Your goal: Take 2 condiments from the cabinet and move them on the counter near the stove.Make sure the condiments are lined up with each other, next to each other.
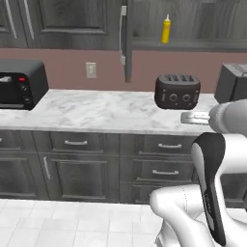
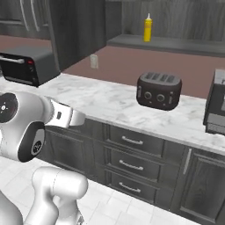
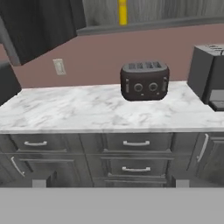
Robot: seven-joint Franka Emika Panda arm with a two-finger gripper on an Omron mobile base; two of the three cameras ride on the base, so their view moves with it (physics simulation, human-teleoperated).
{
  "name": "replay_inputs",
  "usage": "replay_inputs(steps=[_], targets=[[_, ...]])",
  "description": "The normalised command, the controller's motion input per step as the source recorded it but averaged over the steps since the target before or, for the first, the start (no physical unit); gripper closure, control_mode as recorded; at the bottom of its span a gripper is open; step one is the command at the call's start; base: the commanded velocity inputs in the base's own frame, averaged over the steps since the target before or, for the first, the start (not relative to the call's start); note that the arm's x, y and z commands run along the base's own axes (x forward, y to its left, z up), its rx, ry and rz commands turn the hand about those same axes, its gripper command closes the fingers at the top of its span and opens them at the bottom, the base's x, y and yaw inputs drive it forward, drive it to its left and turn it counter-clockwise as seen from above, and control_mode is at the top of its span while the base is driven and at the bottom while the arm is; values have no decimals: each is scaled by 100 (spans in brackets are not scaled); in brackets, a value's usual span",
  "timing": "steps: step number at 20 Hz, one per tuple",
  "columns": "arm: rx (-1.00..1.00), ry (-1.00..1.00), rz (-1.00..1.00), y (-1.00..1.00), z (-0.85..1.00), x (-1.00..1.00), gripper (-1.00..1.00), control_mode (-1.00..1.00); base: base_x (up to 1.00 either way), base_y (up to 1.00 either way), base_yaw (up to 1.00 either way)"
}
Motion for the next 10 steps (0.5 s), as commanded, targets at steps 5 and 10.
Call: replay_inputs(steps=[5,10], targets=[[0,0,0,0,0,0,-100,100,22,-48,0],[0,0,0,0,0,0,-100,100,35,-28,-7]])
